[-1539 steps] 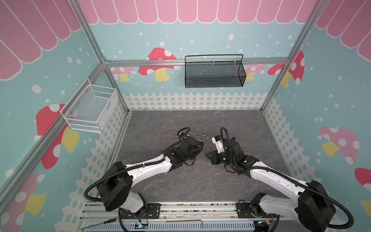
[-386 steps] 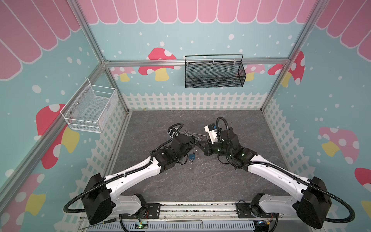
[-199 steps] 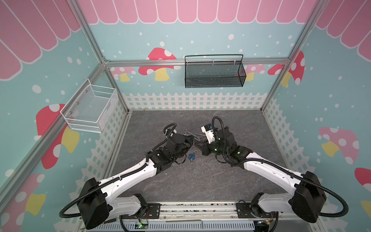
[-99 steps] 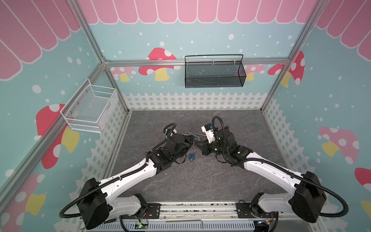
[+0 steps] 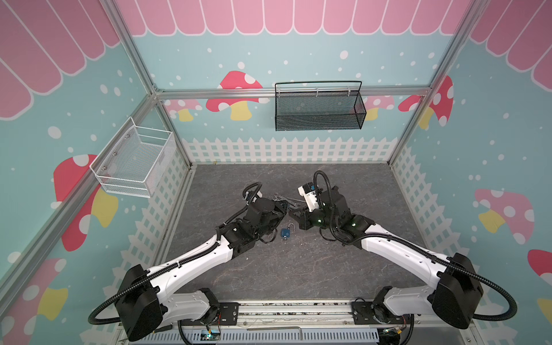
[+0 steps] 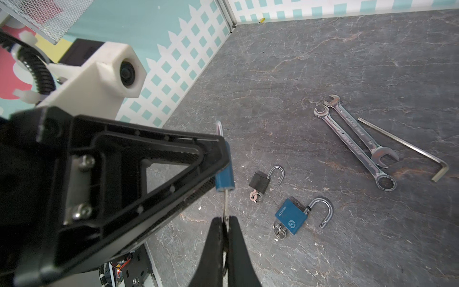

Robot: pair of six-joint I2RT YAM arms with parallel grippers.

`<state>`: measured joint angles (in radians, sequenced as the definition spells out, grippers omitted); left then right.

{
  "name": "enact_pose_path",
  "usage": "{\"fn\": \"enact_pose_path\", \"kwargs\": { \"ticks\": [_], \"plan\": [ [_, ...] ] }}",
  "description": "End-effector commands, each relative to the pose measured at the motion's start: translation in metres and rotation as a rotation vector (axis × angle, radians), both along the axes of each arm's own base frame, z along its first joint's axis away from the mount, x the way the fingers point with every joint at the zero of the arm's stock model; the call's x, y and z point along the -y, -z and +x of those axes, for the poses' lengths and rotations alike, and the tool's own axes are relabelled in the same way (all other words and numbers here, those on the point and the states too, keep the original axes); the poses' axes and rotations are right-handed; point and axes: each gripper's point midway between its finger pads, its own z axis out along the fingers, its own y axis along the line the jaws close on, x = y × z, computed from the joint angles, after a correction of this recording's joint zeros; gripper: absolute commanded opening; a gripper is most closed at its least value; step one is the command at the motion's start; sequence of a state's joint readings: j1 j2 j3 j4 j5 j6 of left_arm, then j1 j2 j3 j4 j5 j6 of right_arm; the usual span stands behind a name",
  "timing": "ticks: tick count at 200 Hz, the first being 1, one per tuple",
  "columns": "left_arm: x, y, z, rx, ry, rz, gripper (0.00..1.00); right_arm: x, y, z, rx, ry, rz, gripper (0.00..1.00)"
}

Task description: Unlock with the key

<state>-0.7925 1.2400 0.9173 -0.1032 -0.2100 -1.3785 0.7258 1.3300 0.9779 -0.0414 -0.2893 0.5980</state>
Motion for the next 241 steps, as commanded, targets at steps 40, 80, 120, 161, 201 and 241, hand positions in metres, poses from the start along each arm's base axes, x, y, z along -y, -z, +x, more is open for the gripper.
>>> {"fn": "enact_pose_path", "kwargs": {
  "ticks": [40, 80, 120, 161, 201, 241],
  "plan": [
    [0.006, 0.022, -0.026, -0.069, 0.101, 0.131, 0.0, 0.004, -0.052, 0.017, 0.102, 0.048, 0.096, 0.0],
    [0.008, 0.009, -0.018, -0.047, 0.053, 0.05, 0.0, -0.015, -0.044, 0.004, 0.076, 0.013, 0.099, 0.0],
    [0.029, -0.011, -0.021, -0.043, 0.104, -0.087, 0.0, -0.002, -0.028, 0.014, 0.069, 0.119, 0.026, 0.0],
    [0.031, -0.015, -0.028, -0.01, 0.147, 0.028, 0.0, 0.0, -0.058, 0.012, 0.054, 0.061, 0.18, 0.0],
    [0.008, 0.013, -0.029, -0.042, 0.097, 0.194, 0.0, 0.006, -0.074, 0.013, 0.097, 0.064, 0.197, 0.0],
    [0.008, 0.008, -0.023, -0.039, 0.074, 0.144, 0.0, -0.007, -0.051, 0.008, 0.109, 0.061, 0.113, 0.0]
  ]
}}
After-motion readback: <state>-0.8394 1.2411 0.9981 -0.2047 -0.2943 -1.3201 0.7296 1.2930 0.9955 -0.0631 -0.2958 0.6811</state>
